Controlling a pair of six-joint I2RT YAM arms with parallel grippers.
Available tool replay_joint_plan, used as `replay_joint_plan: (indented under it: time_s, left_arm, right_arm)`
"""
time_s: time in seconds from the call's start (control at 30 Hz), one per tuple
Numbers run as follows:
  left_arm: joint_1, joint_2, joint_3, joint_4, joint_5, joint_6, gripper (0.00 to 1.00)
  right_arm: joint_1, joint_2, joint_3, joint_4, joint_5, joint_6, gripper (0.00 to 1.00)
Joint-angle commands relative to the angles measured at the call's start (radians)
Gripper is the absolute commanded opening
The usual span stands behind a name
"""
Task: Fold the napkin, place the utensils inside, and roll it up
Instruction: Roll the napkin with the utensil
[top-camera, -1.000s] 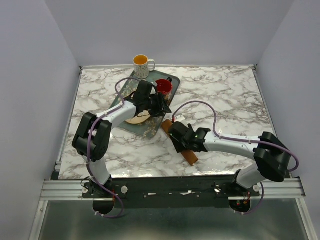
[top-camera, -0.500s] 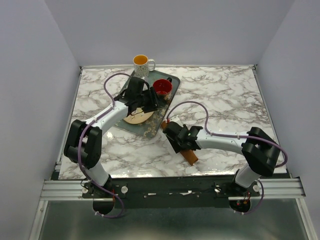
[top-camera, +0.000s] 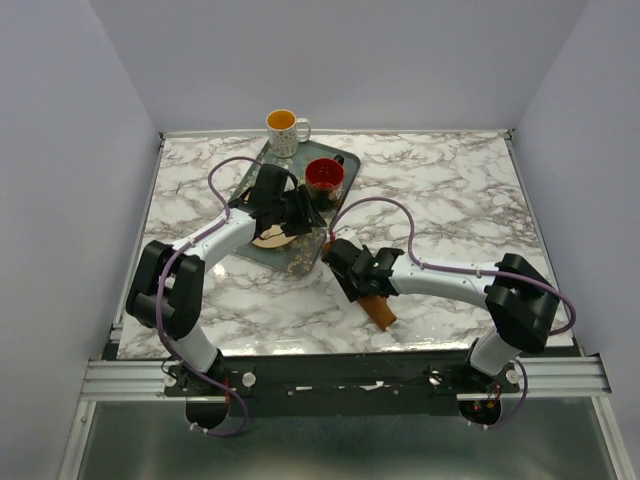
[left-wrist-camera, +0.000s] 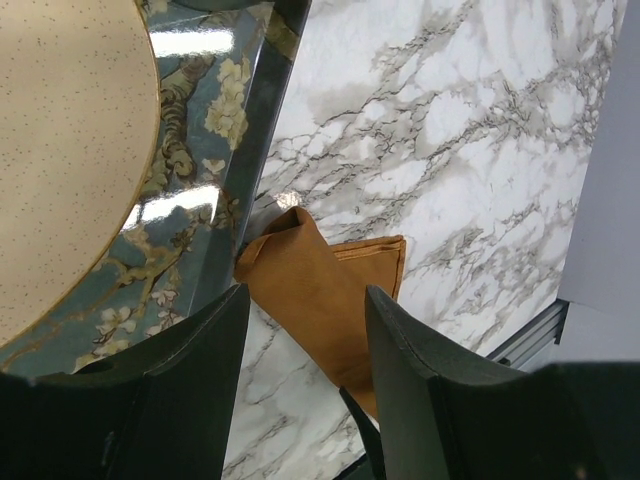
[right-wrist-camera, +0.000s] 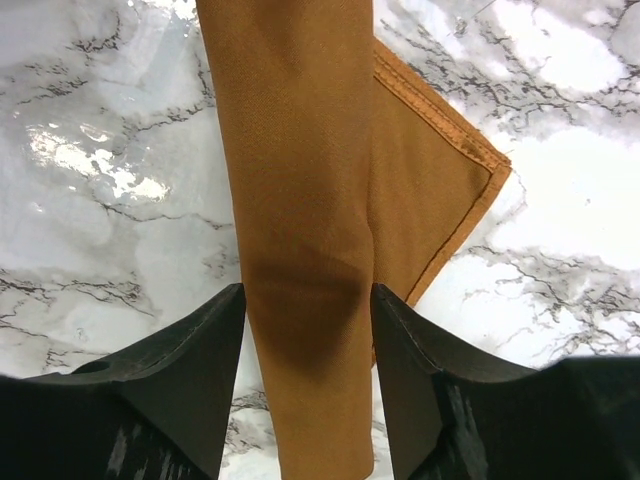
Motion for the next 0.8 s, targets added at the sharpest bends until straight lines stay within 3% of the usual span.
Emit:
replay_joint_plan:
  time_s: [0.0,0.4,0.63,0.77]
  left_arm:
    - [0.005,-0.039,-0.005,0.001,0.023,0.012,0.59]
    - [0.007,-0.038,0.003,0.006,0.038,0.006,0.59]
    - [0.005,-0.052,-0.031,0.016,0.044,0.003,0.59]
    - [0.005,-0.052,-0.043,0.027,0.052,-0.001,0.59]
  right_arm:
    - [0.008,0.040,-0.026,0.046,-0.045,-0.008,0.61]
    - [0.004,0.083,-0.050,0.074,-0.060,-0.001,0.78]
    - [-0.028,0.108,-0.067,0.074,-0.039,0.030,0.75]
    - [-0.028,0.118,-0.066,0.074,-0.033,0.030,0.62]
